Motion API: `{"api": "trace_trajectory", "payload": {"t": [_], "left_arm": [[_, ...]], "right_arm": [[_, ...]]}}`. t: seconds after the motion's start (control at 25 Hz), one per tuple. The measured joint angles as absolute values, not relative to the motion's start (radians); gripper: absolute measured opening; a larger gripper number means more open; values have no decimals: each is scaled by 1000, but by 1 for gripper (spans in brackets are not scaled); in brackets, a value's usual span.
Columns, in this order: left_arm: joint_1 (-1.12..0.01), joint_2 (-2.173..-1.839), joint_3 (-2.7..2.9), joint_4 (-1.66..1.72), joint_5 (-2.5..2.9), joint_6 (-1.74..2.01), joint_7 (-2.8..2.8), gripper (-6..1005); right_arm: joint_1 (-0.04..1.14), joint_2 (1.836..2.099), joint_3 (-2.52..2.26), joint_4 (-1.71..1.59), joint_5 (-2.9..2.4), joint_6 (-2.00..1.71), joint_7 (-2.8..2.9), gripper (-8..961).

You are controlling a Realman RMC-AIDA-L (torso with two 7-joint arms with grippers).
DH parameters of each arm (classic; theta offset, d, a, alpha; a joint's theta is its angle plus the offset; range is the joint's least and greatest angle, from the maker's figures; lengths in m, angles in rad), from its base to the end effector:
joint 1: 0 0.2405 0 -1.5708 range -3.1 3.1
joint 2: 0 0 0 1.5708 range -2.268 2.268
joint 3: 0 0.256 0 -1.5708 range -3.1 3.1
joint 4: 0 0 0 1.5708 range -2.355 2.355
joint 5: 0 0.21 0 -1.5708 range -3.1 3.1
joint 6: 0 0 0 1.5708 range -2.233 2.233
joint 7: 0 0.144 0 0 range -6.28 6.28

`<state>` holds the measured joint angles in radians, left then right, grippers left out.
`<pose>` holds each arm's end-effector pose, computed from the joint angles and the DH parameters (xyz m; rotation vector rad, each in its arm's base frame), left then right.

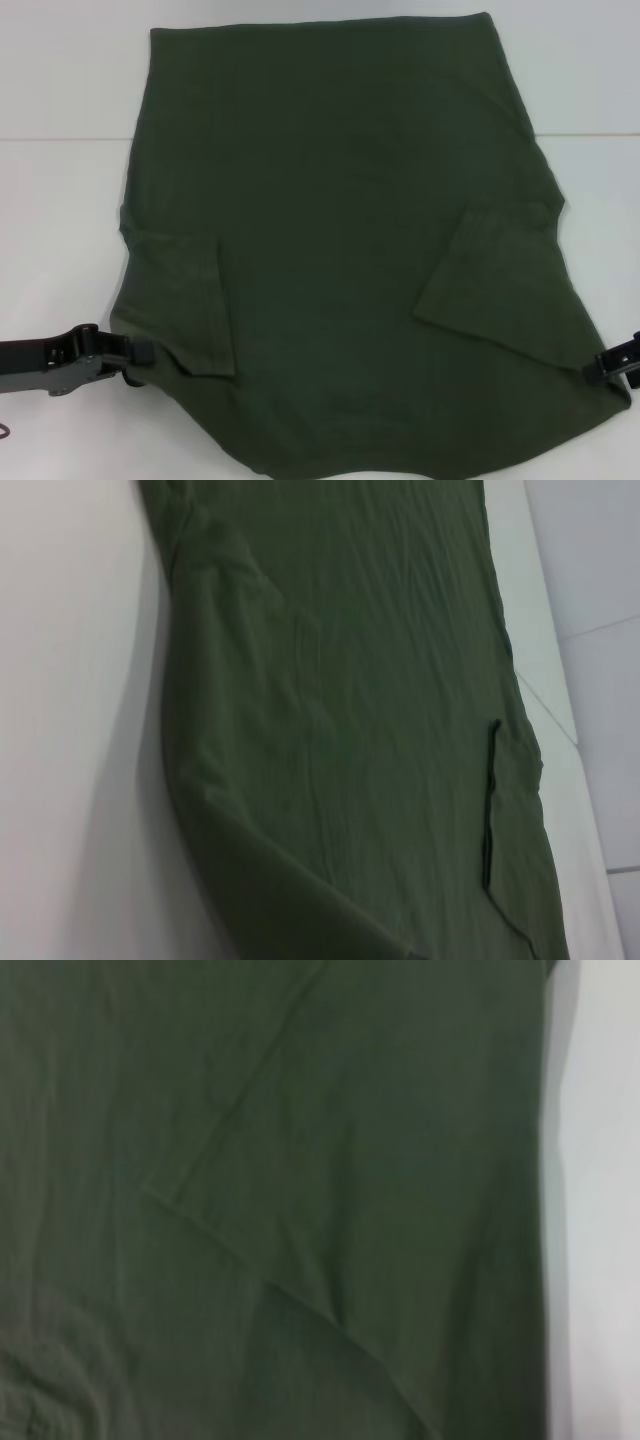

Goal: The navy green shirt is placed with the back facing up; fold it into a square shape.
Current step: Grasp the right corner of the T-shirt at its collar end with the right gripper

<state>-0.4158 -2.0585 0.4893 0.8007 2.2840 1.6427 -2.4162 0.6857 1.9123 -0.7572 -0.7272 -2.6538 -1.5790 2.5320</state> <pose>-0.3278 0.2896 0.0394 -2.0583 -2.0797 -0.6178 0.3083 0.3544 0.0605 -2.2130 1.8383 -0.2463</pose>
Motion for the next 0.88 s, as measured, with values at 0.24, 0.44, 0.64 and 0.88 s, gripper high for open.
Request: {"api": "trace_trajectory", "payload": {"t": [0.24,0.44,0.64,0.88], "left_arm": [[-417,-2059,489,801,2284,1641,-2417,38],[-417,-2059,489,801,2284,1641,-2419,37],[-417,-2059,489,800,2284,1641,-2419,37],[-417,-2059,489,799,2284,1641,-2419,37]], "right_arm": [[686,1915,-778,-727,-2654,-1578,2521,791],[689,1918,-786,-727,-2654,-1578,2521,791],[690,1920,-796,-727,-2657,-1574,2527,791],[694,1928,-800,-727,-2682,-1567,2523,791]]}}
